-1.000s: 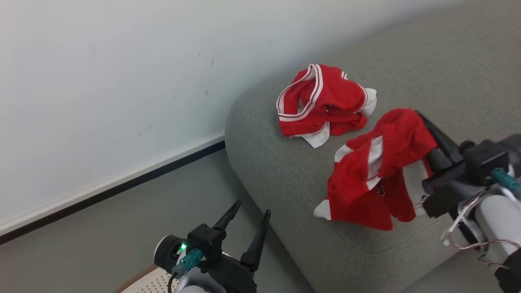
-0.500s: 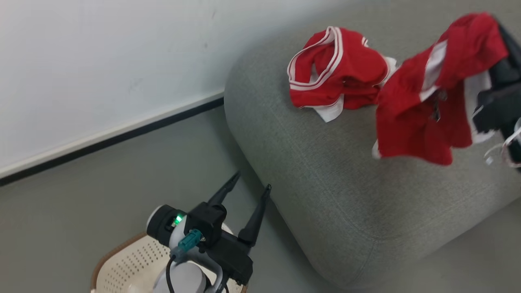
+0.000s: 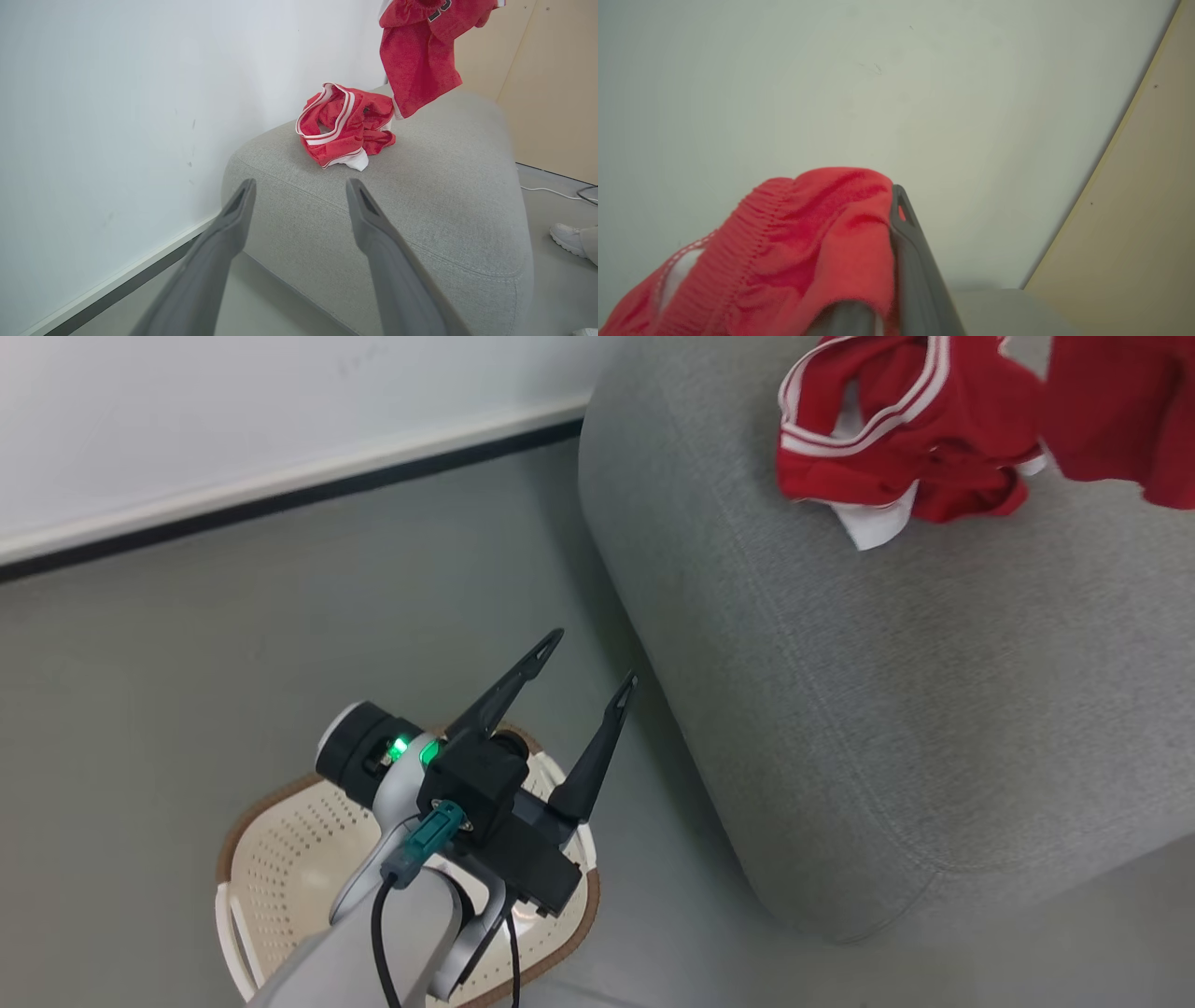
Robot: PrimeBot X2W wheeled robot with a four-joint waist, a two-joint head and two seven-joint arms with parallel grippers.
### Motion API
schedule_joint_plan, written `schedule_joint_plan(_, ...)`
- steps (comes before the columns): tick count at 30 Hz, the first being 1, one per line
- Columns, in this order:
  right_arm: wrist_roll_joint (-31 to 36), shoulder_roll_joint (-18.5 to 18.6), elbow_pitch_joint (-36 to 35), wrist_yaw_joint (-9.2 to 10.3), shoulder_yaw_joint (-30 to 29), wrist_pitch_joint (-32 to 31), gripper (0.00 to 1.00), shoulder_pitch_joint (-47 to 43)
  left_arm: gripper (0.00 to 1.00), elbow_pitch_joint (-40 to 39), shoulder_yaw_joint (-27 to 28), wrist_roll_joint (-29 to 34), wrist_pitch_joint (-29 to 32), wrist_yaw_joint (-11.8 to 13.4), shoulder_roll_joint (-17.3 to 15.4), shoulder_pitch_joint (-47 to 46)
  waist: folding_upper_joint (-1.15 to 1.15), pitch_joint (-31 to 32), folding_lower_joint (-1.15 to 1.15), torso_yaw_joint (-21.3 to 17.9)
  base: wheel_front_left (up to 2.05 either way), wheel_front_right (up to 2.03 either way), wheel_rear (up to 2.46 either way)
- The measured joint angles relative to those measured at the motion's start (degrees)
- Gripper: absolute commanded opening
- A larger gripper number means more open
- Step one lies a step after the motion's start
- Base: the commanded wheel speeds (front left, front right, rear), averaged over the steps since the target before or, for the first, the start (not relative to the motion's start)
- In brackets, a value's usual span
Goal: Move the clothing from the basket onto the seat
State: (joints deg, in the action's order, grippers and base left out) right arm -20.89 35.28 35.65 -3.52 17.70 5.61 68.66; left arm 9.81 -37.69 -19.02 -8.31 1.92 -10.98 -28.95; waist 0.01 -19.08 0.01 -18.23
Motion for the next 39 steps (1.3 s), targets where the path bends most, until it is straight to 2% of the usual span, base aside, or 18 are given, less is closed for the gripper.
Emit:
schedule_joint_plan(4,-0.01,-0.69,3.8,0.57,-0.11,0.1,0.0,1.28,1.0,-3.19,-0.26,1.72,1.12,0.0,-1.12,-1.45,0.01,-4.15,0.01,1.47,0.0,0.0,0.0)
schedule_joint_plan(10,-0.47,-3.91,8.01,1.57,0.07,0.67,0.0,-0.57,1.0,-5.61,-0.18,2.57,2.42,0.01,-2.63,-2.27,0.0,-8.36,0.0,2.38,0.0,0.0,0.0)
schedule_joint_plan(14,-0.76,-6.69,10.98,1.57,1.12,1.08,0.0,-1.84,1.0,-7.16,0.3,3.01,3.39,0.08,-4.12,-2.97,0.01,-11.71,0.0,2.67,0.0,0.0,0.0)
schedule_joint_plan(21,-0.82,-9.23,15.71,1.57,1.85,3.3,0.0,-1.51,1.0,-7.78,0.77,4.58,4.46,0.08,-5.32,-4.88,0.01,-16.98,0.0,2.31,0.0,0.0,0.0)
schedule_joint_plan(23,-0.76,-10.23,17.02,1.49,2.24,4.14,0.16,-1.03,1.0,-7.53,1.01,4.58,4.48,0.08,-5.66,-4.91,0.01,-17.94,0.0,1.98,0.0,0.0,0.0)
schedule_joint_plan(25,-0.76,-11.17,18.07,1.15,2.53,5.17,0.25,-0.96,1.0,-7.28,1.14,4.58,4.49,0.08,-5.86,-4.93,0.01,-18.44,0.0,1.45,0.0,0.0,0.0)
schedule_joint_plan(27,-0.49,-11.56,18.74,0.79,3.08,6.09,0.56,-0.96,1.0,-7.11,1.23,4.58,4.48,0.09,-5.99,-4.93,0.01,-18.57,0.0,0.85,0.0,0.0,0.0)
schedule_joint_plan(28,-0.32,-11.59,19.01,0.65,3.21,6.59,0.87,-0.96,1.0,-7.03,1.34,4.58,4.46,0.1,-5.98,-4.93,0.01,-18.54,-0.01,0.59,0.0,0.0,0.0)
schedule_joint_plan(29,-0.15,-11.62,19.3,0.59,3.46,6.94,0.98,-0.96,1.0,-6.94,1.71,4.57,4.39,0.31,-5.94,-4.92,0.0,-18.41,-0.01,0.39,0.0,0.0,0.0)
schedule_joint_plan(39,0.0,-14.62,21.36,-0.53,4.43,8.68,1.0,-3.19,1.0,-5.12,3.19,2.48,2.36,0.69,-5.44,-3.73,0.0,-14.61,-0.02,-1.35,0.0,0.0,0.0)
